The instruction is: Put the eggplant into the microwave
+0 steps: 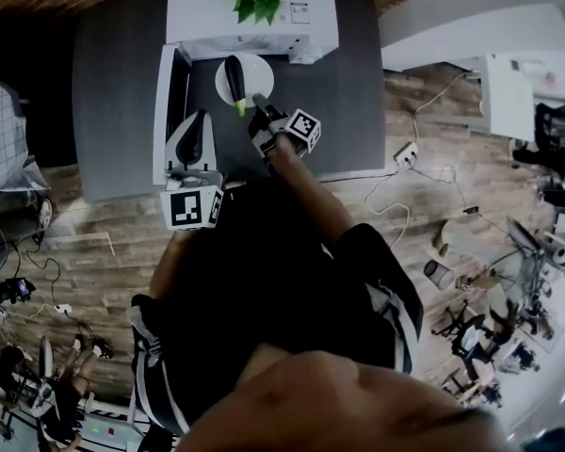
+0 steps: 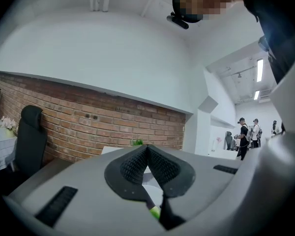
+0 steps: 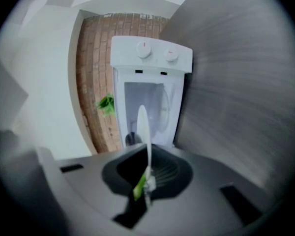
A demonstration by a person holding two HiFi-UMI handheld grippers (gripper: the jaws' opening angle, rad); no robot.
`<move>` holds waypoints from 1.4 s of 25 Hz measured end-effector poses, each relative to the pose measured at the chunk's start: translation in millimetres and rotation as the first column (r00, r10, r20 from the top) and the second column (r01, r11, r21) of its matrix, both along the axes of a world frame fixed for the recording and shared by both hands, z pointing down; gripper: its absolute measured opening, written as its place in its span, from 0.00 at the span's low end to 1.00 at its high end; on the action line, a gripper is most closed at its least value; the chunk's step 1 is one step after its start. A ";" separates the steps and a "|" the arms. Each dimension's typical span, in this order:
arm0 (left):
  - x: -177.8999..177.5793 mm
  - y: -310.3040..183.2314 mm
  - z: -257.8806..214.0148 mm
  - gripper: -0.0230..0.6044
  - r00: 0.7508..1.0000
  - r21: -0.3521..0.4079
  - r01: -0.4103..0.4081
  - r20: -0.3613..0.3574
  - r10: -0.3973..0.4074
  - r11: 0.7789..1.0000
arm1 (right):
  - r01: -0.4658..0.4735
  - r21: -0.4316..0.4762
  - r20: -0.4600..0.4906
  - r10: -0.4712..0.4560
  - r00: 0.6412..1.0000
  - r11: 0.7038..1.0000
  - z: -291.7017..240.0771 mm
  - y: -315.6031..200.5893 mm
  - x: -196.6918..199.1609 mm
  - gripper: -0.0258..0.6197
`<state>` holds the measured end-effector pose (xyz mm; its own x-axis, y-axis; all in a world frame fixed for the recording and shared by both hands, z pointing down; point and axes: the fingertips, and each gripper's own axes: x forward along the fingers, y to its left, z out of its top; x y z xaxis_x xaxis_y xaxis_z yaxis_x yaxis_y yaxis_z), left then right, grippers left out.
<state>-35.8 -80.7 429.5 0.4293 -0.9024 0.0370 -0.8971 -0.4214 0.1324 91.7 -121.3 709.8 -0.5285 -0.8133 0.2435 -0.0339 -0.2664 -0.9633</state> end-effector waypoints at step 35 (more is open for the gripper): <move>-21.3 -35.0 18.3 0.09 0.999 -0.044 0.045 0.019 -0.045 0.998 | -0.176 -0.061 -0.014 0.176 0.984 0.982 92.4 -124.9 21.6 0.10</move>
